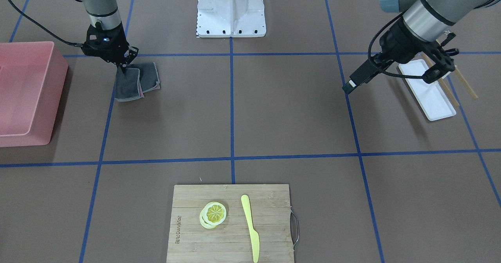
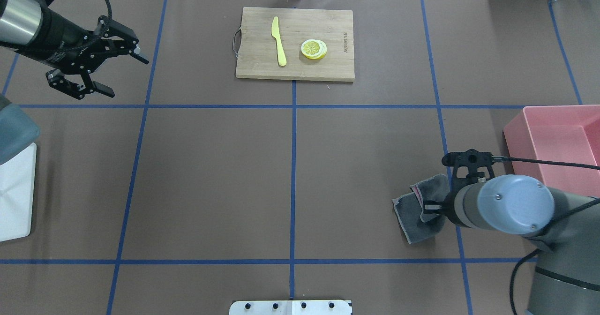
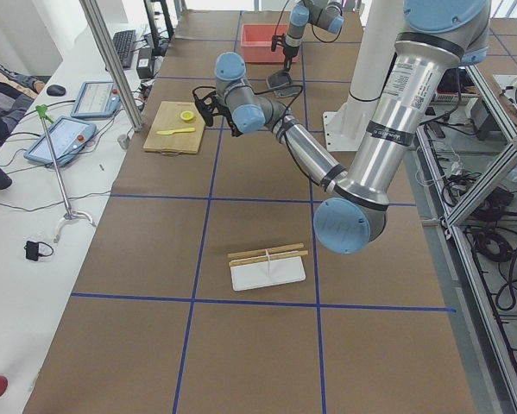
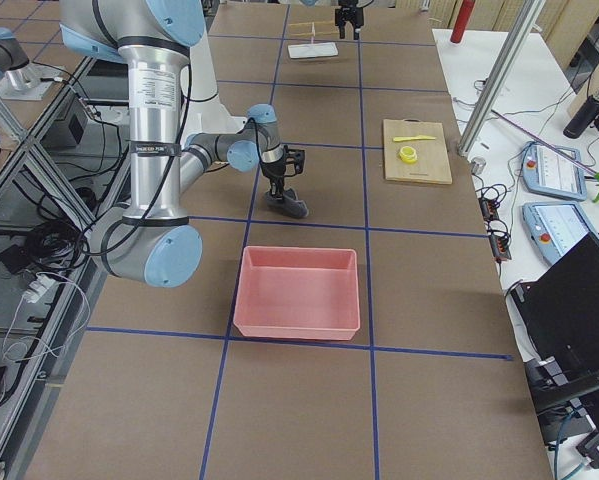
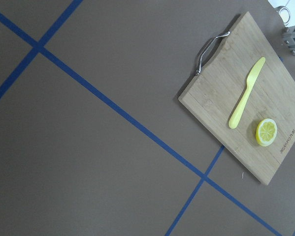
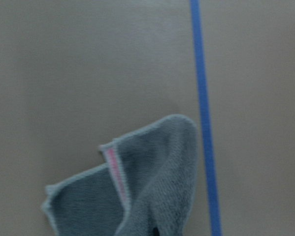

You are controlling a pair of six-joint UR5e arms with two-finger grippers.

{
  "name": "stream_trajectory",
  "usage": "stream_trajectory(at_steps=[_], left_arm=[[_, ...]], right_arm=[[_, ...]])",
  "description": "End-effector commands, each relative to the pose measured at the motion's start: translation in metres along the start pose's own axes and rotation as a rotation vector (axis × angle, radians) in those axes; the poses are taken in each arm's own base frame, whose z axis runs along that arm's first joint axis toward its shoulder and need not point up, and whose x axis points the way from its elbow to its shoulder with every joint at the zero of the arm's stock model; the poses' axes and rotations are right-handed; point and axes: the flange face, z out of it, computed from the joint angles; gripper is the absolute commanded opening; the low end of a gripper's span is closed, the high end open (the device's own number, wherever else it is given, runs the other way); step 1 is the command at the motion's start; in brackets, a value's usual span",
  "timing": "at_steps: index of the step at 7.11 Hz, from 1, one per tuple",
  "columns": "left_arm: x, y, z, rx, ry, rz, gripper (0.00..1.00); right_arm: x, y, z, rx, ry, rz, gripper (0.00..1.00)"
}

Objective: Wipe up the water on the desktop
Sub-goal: 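Lower the towel onto the table with the right gripper and wipe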

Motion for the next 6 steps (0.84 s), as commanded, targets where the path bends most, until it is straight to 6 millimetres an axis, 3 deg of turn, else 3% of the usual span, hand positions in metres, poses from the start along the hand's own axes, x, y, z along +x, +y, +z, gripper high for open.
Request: stream_trajectory(at_steps=[1, 2, 3, 5, 6], left_arm=[[-0.007, -0.007, -0.006, -0.001, -0.002, 0.004, 0.97], [-0.007, -0.008, -0.005, -0.003, -0.004, 0.003, 0.97], [-0.007, -0.009, -0.005, -0.001, -0.004, 0.001, 0.97], [-0.008, -0.010, -0.005, 0.000, -0.004, 0.000, 0.97], [-0.008, -0.017, -0.013, 0.015, 0.003, -0.007, 0.97]], right_arm=[[-0.143, 0.013, -0.029, -0.040, -0.012, 0.046, 0.00], [-0.184, 0.025, -0.037, -0.054, -0.042, 0.073, 0.00], [-0.195, 0.032, -0.035, -0.057, -0.045, 0.094, 0.00], [-0.278, 0.022, -0.032, -0.037, -0.055, 0.139, 0.00], [-0.260, 0.014, -0.032, -0.032, -0.055, 0.134, 0.00]])
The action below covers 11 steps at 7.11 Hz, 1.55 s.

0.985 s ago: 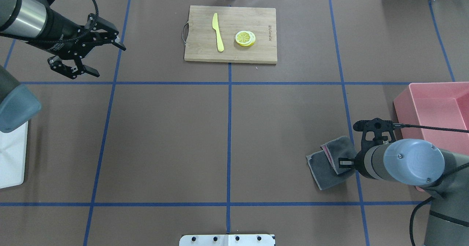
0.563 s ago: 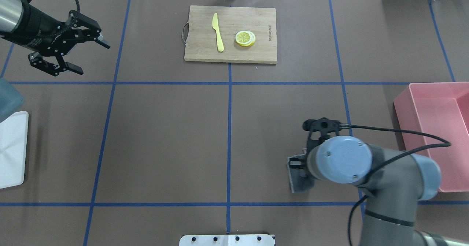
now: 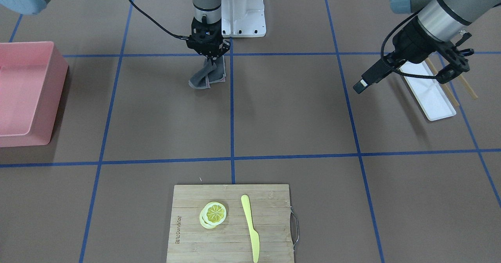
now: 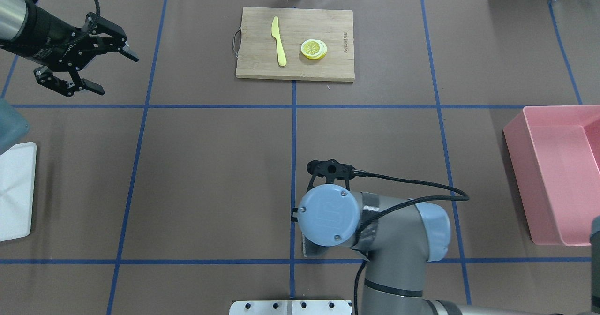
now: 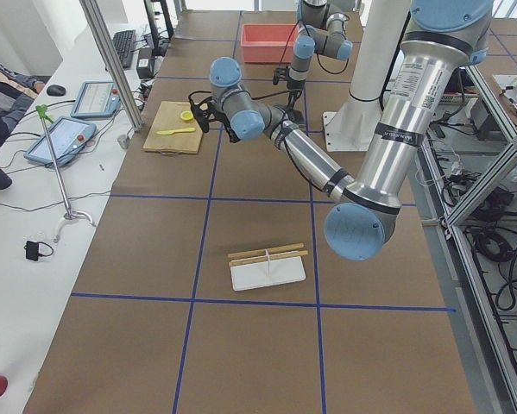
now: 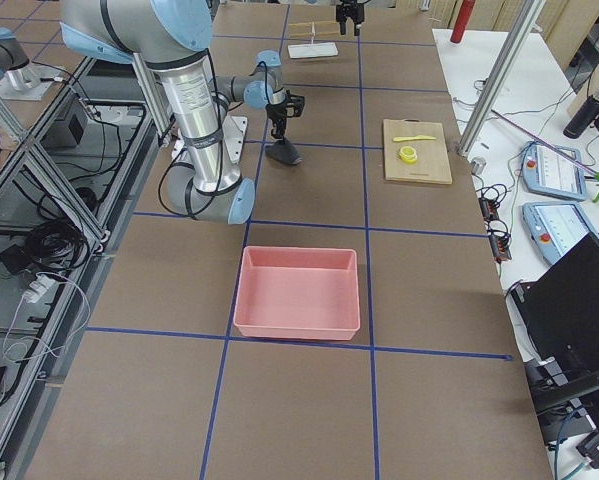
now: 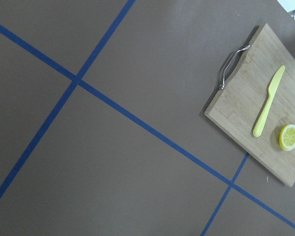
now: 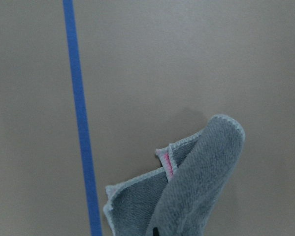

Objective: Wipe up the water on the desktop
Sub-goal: 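Wipe the towel back and forth across the table with the right gripper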

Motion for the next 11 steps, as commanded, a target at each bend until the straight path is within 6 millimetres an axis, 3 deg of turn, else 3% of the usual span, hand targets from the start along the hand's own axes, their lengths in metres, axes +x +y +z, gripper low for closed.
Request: stream_trajectory(at_steps=[1, 2, 3, 5, 6, 8, 9, 11], left_arm=[[-0.003, -0.012, -0.007, 0.020, 0.002, -0.008, 0.97], [-0.018, -0.017, -0.006, 0.016, -0.014, 0.011, 0.97], [-0.034, -0.029, -0.016, 0.017, -0.020, 0.036, 0.98], [-0.077, -0.063, -0.049, 0.048, -0.026, 0.114, 0.98], [-0.090, -0.072, -0.057, 0.062, -0.031, 0.145, 0.98], [-0.092, -0.072, -0.059, 0.066, -0.031, 0.150, 0.98], [-0.092, -0.073, -0.059, 0.067, -0.032, 0.150, 0.98], [-0.093, -0.072, -0.060, 0.066, -0.032, 0.150, 0.98]], right_arm=[[0.067, -0.010, -0.006, 0.001, 0.009, -0.041, 0.00], [0.130, -0.027, -0.019, 0.015, 0.032, -0.149, 0.00], [0.170, -0.041, -0.008, 0.005, 0.091, -0.154, 0.00], [0.214, -0.055, 0.007, 0.000, 0.168, -0.197, 0.00], [0.209, -0.053, 0.009, 0.000, 0.167, -0.217, 0.00], [0.091, -0.032, 0.003, -0.010, 0.083, -0.176, 0.00], [0.051, -0.021, -0.005, -0.016, 0.043, -0.131, 0.00], [0.012, -0.011, -0.001, -0.016, 0.018, -0.089, 0.00]])
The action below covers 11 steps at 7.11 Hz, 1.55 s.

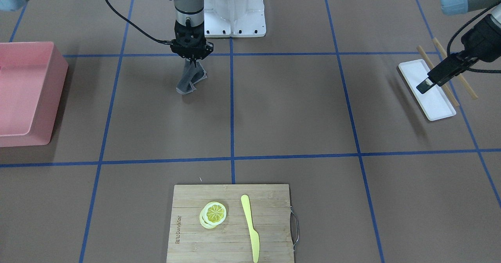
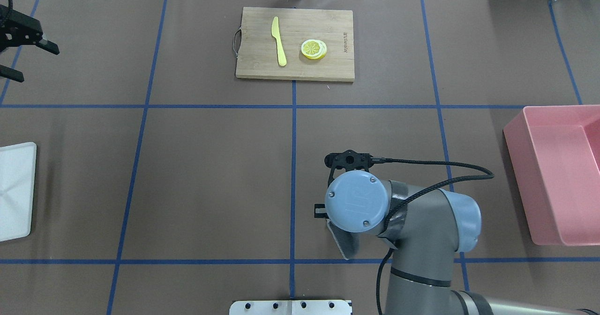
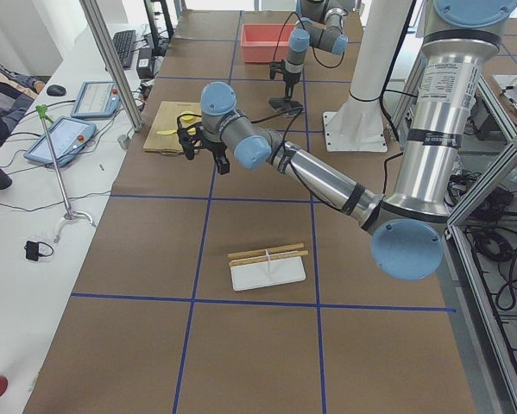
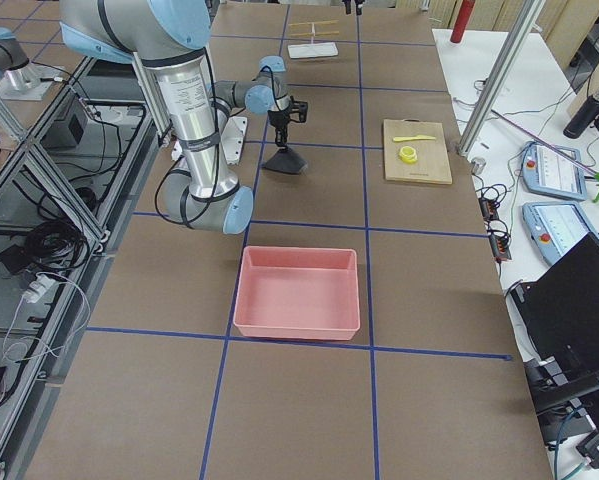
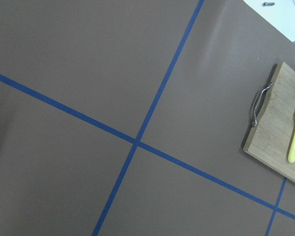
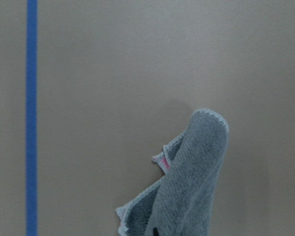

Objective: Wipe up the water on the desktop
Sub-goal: 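Wipe the towel back and forth across the table with the right gripper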

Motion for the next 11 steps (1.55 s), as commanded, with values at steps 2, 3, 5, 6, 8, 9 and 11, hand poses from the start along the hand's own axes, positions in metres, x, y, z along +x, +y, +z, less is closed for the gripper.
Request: stream_trajectory(at_steps=[2, 3, 5, 6, 8, 9, 11], left_arm=[[-0.001, 0.001, -0.001, -0.001, 0.000, 0.003, 0.98], [-0.001, 0.002, -0.001, 0.000, 0.001, 0.005, 0.98], [-0.016, -0.007, -0.005, 0.014, -0.010, 0.027, 0.98], [-0.031, -0.014, -0.012, 0.029, -0.018, 0.078, 0.98], [-0.107, -0.026, -0.026, 0.052, -0.083, 0.266, 0.98], [-0.145, -0.040, -0.035, 0.062, -0.116, 0.402, 0.98], [-0.182, -0.052, -0.038, 0.053, -0.148, 0.520, 0.98]], right_arm=[[0.055, -0.021, 0.015, 0.004, 0.050, -0.031, 0.00], [0.123, -0.030, -0.002, 0.006, 0.072, -0.117, 0.00], [0.200, -0.043, 0.020, -0.031, 0.179, -0.171, 0.00], [0.206, -0.047, 0.020, -0.028, 0.186, -0.180, 0.00], [0.118, -0.045, 0.004, -0.022, 0.073, -0.135, 0.00], [0.067, -0.038, 0.000, -0.026, 0.029, -0.060, 0.00], [0.120, -0.075, -0.059, -0.022, -0.050, 0.007, 0.00]])
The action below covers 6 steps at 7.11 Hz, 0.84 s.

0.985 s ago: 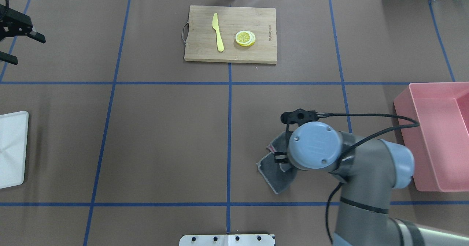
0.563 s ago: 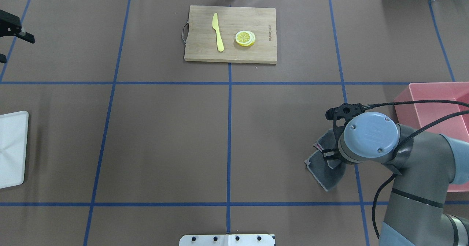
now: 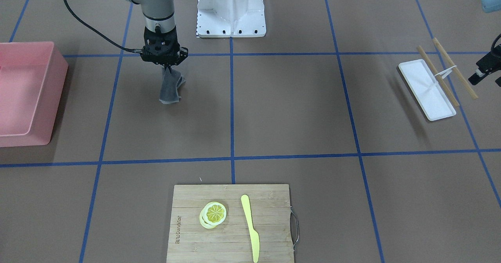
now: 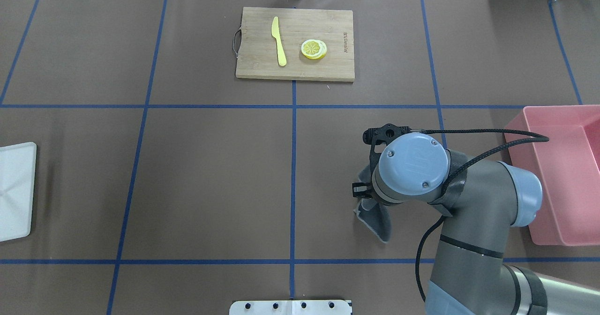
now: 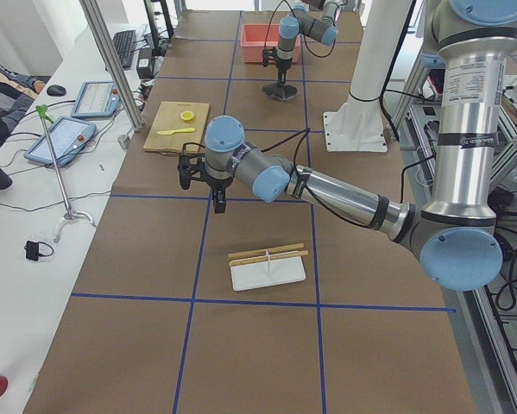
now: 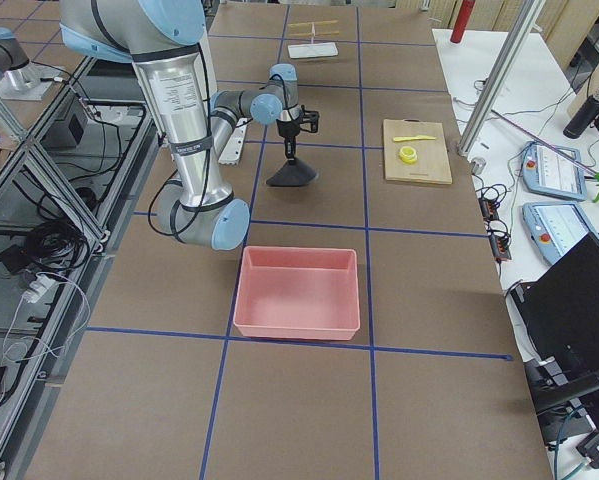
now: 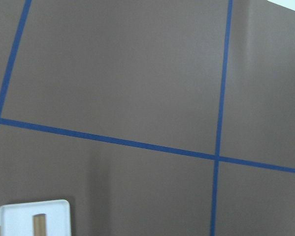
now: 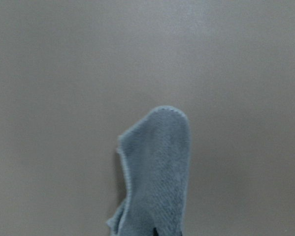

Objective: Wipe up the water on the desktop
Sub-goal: 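Wipe the towel back and forth across the table with the right gripper, then carry the towel into the pink bin and open the right gripper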

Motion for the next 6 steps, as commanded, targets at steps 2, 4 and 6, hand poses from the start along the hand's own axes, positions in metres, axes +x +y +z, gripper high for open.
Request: stream_trajectory(at_steps=[2, 4, 6], left_arm=[[-0.027, 0.006, 0.000, -0.004, -0.018, 0.058, 0.98], [-0.026, 0.006, -0.001, -0.001, -0.017, 0.058, 0.98], [-0.029, 0.008, -0.003, 0.000, -0.018, 0.052, 0.98]], right_arm=[[0.160, -0.050, -0.078, -0.032, -0.052, 0.050, 0.00], [0.297, -0.059, -0.103, -0.047, -0.001, -0.064, 0.00], [0.415, -0.055, -0.107, -0.088, 0.023, -0.135, 0.00]])
